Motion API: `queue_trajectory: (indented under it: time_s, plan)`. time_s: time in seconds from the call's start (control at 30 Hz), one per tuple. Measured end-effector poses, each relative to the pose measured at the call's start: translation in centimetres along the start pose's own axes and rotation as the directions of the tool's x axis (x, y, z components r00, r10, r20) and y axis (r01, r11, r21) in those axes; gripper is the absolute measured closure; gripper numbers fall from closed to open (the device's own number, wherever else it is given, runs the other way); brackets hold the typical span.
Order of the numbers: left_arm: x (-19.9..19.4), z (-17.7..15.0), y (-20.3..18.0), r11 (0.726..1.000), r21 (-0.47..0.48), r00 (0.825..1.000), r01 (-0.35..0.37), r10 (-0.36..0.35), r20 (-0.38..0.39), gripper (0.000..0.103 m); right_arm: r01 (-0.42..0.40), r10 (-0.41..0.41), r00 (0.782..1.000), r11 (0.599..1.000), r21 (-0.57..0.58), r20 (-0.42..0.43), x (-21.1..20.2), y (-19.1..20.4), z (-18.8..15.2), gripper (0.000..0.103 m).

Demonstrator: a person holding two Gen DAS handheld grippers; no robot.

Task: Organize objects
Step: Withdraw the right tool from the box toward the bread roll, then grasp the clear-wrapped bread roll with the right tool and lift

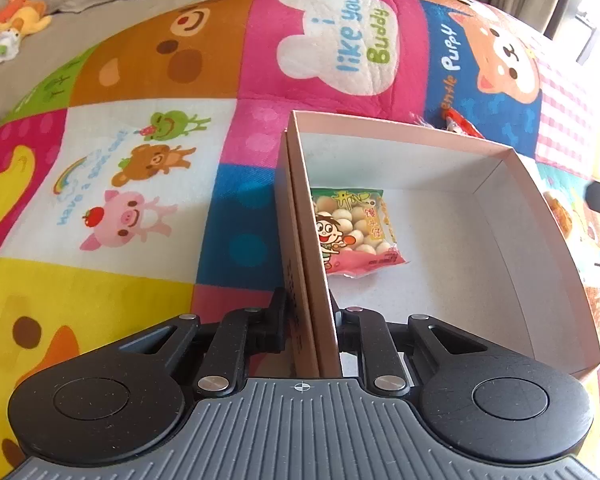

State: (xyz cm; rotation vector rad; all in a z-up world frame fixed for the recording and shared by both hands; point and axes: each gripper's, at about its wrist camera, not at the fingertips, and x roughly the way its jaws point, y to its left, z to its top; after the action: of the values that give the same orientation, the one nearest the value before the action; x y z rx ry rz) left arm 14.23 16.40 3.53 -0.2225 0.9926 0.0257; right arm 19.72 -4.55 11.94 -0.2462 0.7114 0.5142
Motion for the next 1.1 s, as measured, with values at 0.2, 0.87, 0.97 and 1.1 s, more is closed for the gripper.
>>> queue_trajectory:
  time_s: [0.2, 0.87, 0.97, 1.1]
  plan:
    - [0.1, -0.3, -1.1, 0.998, 0.05, 0.999, -0.046, 0.045, 0.019, 0.087, 0.149, -0.149, 0.987, 0.989, -0.004, 0.066, -5.8, -4.5, -6.0, 0.028]
    - [0.3, -0.9, -2.6, 0.998, 0.058, 0.999, -0.035, 0.033, 0.043, 0.088, -0.021, 0.025, 1.0, 0.972, 0.233, -0.013, -5.1, -7.5, -13.7, 0.04]
    - [0.3, -1.0, -2.5, 0.998, 0.056, 0.998, -0.032, 0.029, 0.048, 0.087, -0.022, 0.027, 0.999, 0.975, 0.22, -0.017, -6.1, -7.2, -14.1, 0.054]
    - [0.3, -1.1, -2.4, 0.998, 0.053, 0.998, -0.028, 0.025, 0.056, 0.087, -0.047, 0.056, 0.998, 0.977, 0.208, -0.041, -9.1, -6.8, -14.6, 0.077]
